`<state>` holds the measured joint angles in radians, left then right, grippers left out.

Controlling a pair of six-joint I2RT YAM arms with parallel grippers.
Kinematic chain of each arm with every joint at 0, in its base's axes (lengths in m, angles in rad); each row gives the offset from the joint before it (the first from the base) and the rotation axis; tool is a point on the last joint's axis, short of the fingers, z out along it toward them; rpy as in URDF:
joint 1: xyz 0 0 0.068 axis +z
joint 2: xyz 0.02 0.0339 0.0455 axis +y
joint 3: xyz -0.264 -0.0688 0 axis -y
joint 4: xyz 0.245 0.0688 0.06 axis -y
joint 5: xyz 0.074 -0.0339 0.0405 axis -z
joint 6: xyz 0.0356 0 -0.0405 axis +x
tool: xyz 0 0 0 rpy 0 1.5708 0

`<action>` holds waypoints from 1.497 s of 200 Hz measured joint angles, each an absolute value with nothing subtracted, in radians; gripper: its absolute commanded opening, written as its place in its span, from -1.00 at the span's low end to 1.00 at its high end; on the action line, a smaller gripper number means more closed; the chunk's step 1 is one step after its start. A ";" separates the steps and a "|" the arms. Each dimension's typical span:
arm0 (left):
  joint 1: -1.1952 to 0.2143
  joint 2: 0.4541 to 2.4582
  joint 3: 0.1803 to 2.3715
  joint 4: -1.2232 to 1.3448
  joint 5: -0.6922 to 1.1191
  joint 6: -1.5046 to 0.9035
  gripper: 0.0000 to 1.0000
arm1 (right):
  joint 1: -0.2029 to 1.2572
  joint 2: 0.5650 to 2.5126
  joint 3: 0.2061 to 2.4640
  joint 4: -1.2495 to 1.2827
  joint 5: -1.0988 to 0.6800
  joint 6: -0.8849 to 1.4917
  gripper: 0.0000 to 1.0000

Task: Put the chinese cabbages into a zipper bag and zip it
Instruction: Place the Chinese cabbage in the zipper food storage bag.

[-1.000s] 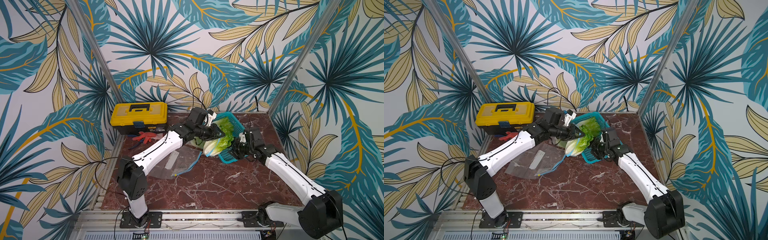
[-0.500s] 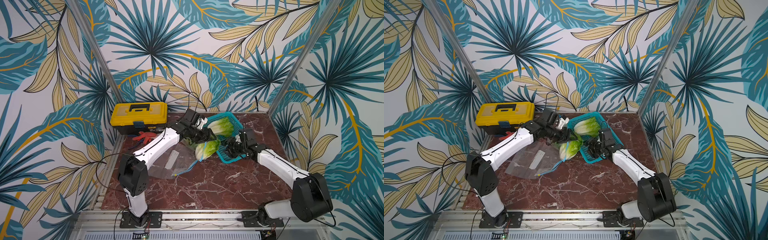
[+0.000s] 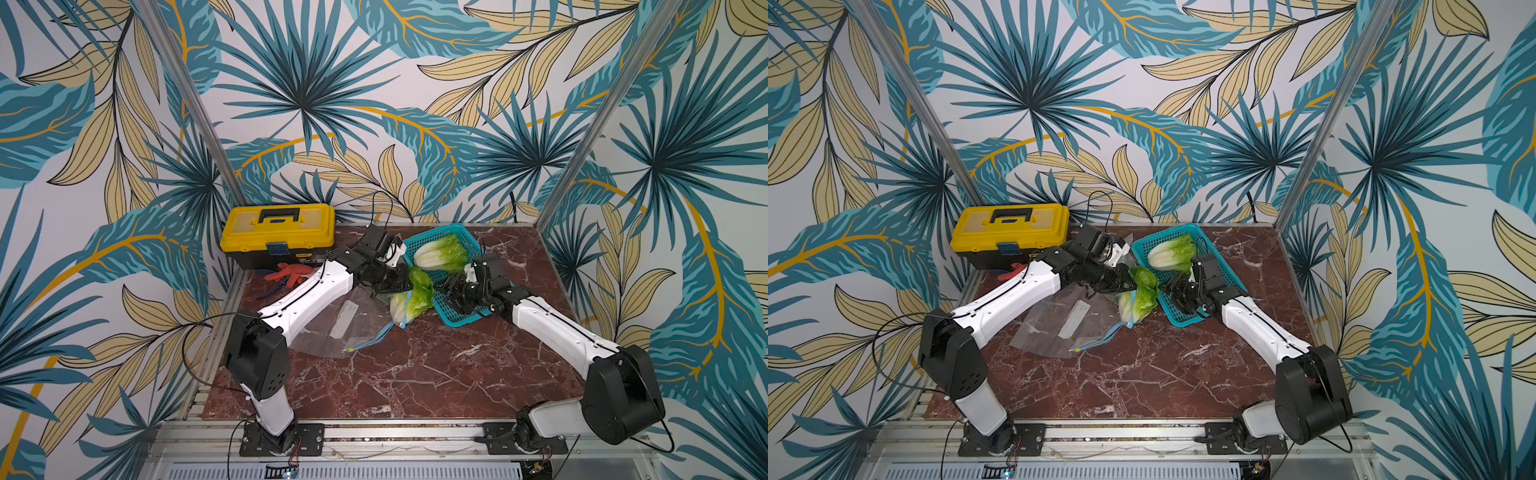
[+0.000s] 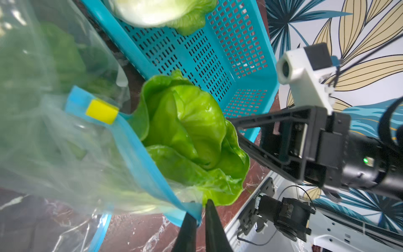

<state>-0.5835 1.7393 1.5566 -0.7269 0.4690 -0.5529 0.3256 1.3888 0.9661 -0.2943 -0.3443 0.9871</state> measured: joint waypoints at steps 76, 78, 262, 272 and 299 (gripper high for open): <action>-0.567 1.745 1.556 -0.728 0.473 -0.539 -0.98 | 0.436 1.302 0.954 -0.356 -0.345 0.731 0.27; -0.567 1.745 1.556 -0.728 0.474 -0.539 -0.98 | 0.443 1.308 0.955 -0.349 -0.344 0.729 0.27; -0.553 1.685 1.629 -0.955 0.376 -0.322 -1.00 | 0.617 1.745 1.015 0.372 -0.366 0.661 -1.00; -0.553 1.685 1.662 -0.966 0.383 -0.321 -1.00 | 0.600 1.749 1.015 0.439 -0.397 0.718 -1.00; -0.545 1.685 1.750 -0.974 0.399 -0.329 -0.93 | 0.550 1.731 0.999 0.558 -0.473 0.853 -1.00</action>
<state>-0.5449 1.6852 1.7500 -0.9741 0.3988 -0.3290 0.5503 1.7309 0.9985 0.5583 -0.4728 0.8532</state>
